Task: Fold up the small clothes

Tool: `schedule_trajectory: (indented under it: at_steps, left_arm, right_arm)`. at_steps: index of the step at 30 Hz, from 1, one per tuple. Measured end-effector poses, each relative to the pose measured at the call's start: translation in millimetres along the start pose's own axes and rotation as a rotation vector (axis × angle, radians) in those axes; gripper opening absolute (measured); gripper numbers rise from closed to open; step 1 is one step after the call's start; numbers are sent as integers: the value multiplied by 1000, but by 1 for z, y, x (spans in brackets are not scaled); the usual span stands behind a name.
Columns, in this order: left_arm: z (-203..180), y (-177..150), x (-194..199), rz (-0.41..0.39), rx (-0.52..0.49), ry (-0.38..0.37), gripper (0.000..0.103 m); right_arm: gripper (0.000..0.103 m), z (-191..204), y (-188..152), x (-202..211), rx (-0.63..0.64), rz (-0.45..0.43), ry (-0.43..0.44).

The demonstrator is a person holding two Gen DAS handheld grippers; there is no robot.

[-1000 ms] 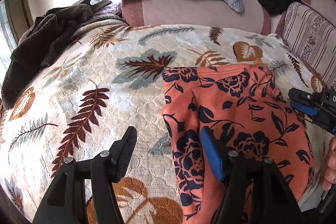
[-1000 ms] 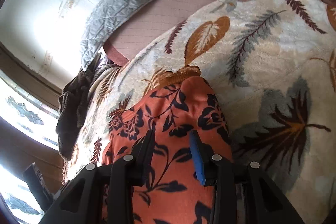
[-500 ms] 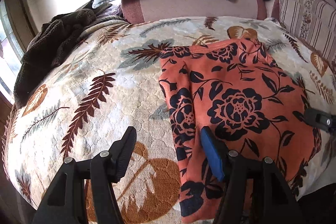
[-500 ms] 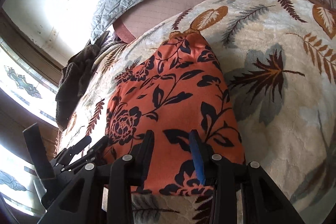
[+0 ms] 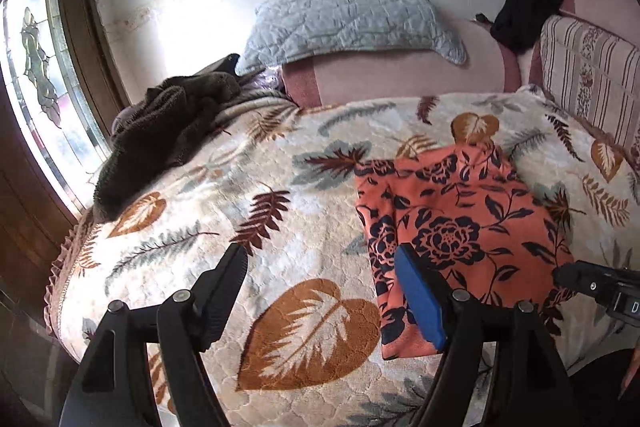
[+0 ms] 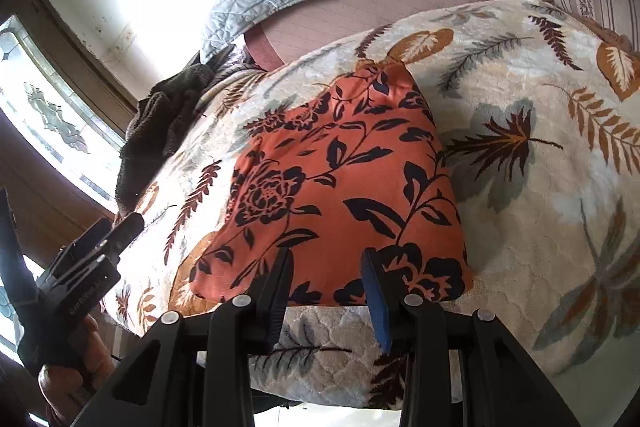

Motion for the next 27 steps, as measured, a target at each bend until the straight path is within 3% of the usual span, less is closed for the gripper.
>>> schedule_trajectory:
  at_steps: [1,2,3,6,12,16,27]
  left_arm:
    - [2,4,11,-20,5,8,81]
    - [4,8,21,-41,9,15,81]
    - [5,12,32,-60,12,19,82]
    - [6,21,59,-93,24,11,88]
    - [1,30,111,-171,6,40,89]
    - [-3,34,146,-229,-6,74,98]
    - [-5,45,219,-336,-13,141,103]
  right_arm:
    - [48,4,0,8,15,-13,3]
    - [65,7,0,18,26,-29,6]
    - [68,11,1,28,34,-53,11]
    - [69,20,2,56,59,-107,25]
    - [69,43,-2,109,120,-199,29]
    - [69,52,-5,144,152,-254,21]
    - [69,67,-13,222,212,-402,8]
Point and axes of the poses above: each gripper's, at about its wrist camera, not at the fingertips, and x roughly against the way its jaws point, z to its left, y to its top, the point moved 3 cm from there along -x, roughly the way its jaws point, and after that the axes turned 5 degrees about -y, right-handed, at the moved point
